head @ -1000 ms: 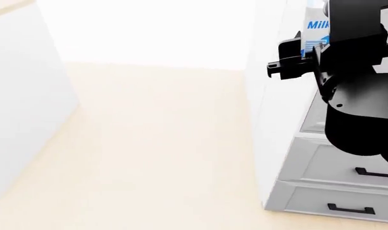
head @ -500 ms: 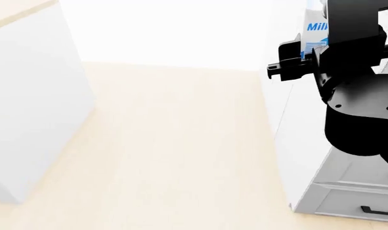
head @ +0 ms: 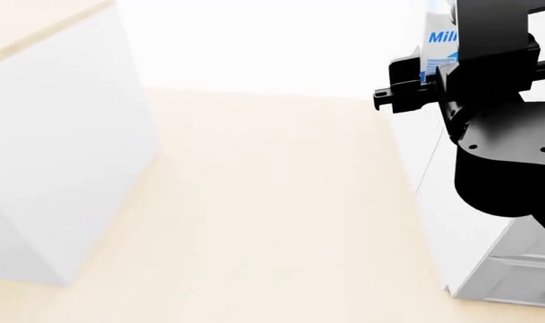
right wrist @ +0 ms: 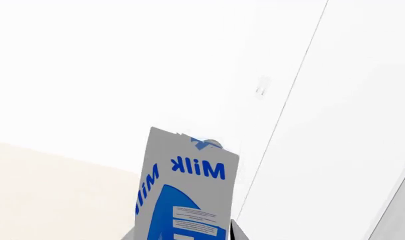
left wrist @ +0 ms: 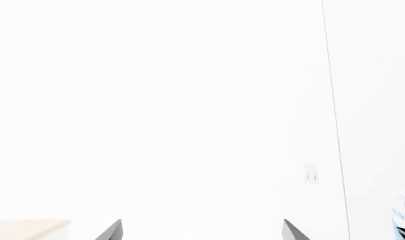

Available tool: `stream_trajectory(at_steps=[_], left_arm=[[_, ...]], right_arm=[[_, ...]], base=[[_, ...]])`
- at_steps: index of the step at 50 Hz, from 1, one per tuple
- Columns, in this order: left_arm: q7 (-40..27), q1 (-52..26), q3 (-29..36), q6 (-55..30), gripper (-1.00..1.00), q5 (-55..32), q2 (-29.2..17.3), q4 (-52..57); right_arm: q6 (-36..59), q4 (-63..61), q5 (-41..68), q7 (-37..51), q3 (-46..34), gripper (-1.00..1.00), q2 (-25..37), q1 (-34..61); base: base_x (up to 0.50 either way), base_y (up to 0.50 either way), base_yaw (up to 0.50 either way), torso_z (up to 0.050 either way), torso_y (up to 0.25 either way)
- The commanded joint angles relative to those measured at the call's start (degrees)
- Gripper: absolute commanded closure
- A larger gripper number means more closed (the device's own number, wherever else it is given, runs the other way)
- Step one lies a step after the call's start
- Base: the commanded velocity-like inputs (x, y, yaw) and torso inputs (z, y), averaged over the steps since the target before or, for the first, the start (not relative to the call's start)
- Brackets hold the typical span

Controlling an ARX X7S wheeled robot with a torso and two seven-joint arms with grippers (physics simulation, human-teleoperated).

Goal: Move the drinks to the dining counter.

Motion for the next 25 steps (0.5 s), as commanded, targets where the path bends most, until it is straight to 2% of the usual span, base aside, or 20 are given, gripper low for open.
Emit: stream_trajectory(at_steps=[1, 25], left_arm=[[-0.1, -0.1, 0.2, -0.2, -1.00, 0.1, 0.2, 0.1], [0.0, -0.3, -0.2, -0.6, -1.00, -0.3, 0.3, -0.1]], right_arm=[[0.7, -0.1, -1.3, 0.1, 1.0, 1.00, 0.1, 0.6], [0.5, -0.2, -1.8, -0.1, 1.1, 1.00, -0.1, -0.2]], base=[[-0.06, 0.50, 0.00, 0.000, 0.000], [-0.06, 0.50, 0.00, 0.000, 0.001]])
